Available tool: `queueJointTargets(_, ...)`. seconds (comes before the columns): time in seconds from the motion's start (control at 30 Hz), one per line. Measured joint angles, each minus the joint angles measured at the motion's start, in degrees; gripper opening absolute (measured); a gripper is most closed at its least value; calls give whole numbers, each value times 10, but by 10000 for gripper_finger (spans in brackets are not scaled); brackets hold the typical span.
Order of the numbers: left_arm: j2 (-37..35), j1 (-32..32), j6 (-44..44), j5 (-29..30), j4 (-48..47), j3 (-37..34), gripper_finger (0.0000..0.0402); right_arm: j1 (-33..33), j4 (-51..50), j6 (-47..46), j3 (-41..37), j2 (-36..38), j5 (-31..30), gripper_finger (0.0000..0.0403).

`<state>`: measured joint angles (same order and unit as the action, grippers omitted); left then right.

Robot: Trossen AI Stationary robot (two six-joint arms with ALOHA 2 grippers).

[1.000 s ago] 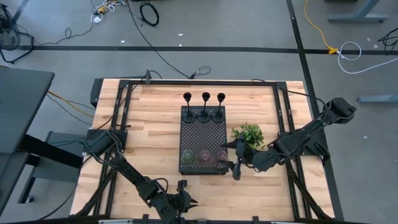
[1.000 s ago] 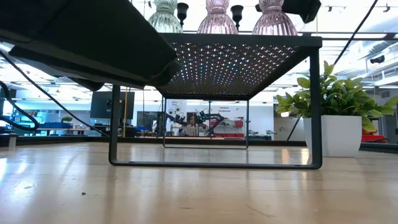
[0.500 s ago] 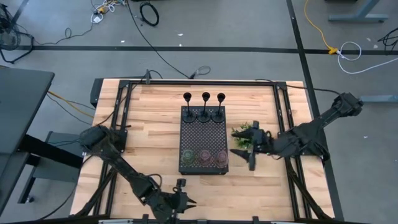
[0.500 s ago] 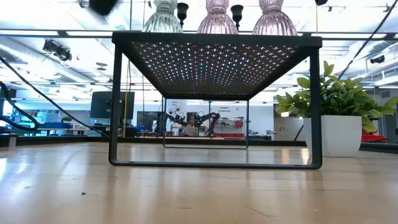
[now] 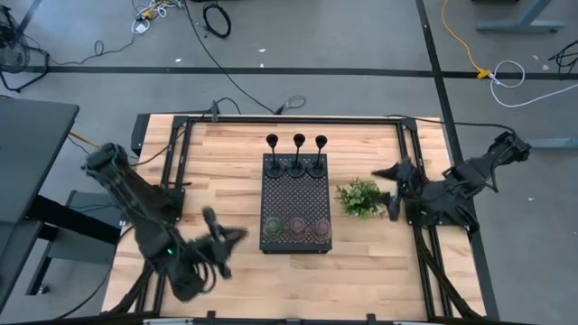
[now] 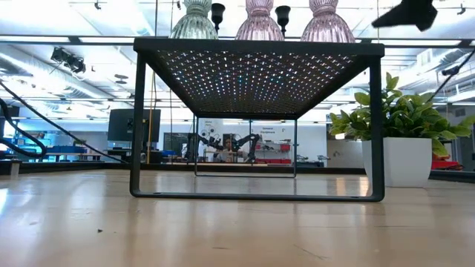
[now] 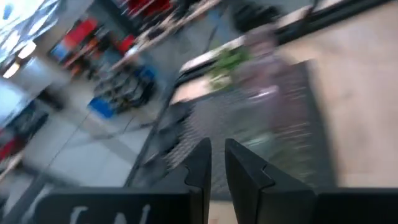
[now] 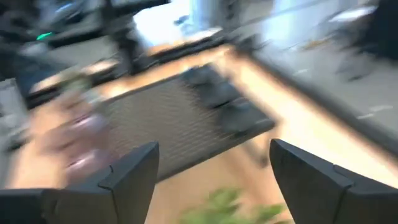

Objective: Pick & Place candle stick holders
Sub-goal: Return to Home Position

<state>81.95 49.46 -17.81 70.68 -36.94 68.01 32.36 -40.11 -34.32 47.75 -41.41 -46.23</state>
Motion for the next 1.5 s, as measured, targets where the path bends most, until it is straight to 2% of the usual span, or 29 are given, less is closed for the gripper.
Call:
queueJointTargets(0.1, -51, -20, -103, 7, -120, 0, 51, 4, 20, 13, -35, 22, -100, 302)
queueJointTargets(0.2, -95, -39, -163, 17, -186, -13, 51, 3, 79, 76, -83, 57, -127, 302)
queueJointTargets(0.33, -173, -63, -183, 73, -186, -91, 51, -11, 91, 127, -146, 127, -117, 302)
queueJointTargets(0.47, -267, -79, -214, 58, -160, -193, 51, -20, 132, 190, -194, 234, -77, 302)
queueJointTargets(0.53, -309, -72, -197, 58, -104, -244, 51, -24, 204, 261, -227, 278, -31, 302)
queueJointTargets(0.63, -369, -65, -123, 62, -11, -315, 51, -35, 390, 409, -281, 321, 39, 302)
queueJointTargets(0.73, -432, -65, -76, 35, 45, -376, 51, -57, 468, 486, -326, 342, 38, 302)
queueJointTargets(0.8, -477, -65, -47, 8, 81, -413, 51, -75, 466, 485, -345, 354, 6, 302)
queueJointTargets(0.83, -501, -65, -25, -1, 101, -432, 51, -86, 466, 482, -353, 358, 10, 302)
queueJointTargets(0.93, -573, -65, 68, -25, 188, -483, 51, -121, 467, 469, -379, 364, 79, 302)
queueJointTargets(1.03, -640, -65, 173, -100, 301, -530, 51, -160, 457, 435, -395, 365, 124, 302)
queueJointTargets(1.13, -689, -65, 238, -154, 393, -565, 51, -184, 458, 400, -423, 364, 175, 302)
queueJointTargets(1.2, -714, -65, 248, -157, 390, -583, 51, -194, 463, 385, -443, 364, 190, 302)
queueJointTargets(1.27, -726, -65, 248, -140, 387, -601, 51, -205, 475, 365, -470, 364, 168, 302)
queueJointTargets(1.3, -730, -65, 248, -135, 390, -610, 51, -209, 448, 354, -470, 363, 170, 302)
queueJointTargets(1.4, -745, -65, 232, -144, 387, -639, 51, -217, 440, 315, -470, 363, 224, 302)
queueJointTargets(1.5, -749, -65, 191, -167, 393, -667, 51, -218, 438, 315, -468, 361, 273, 302)
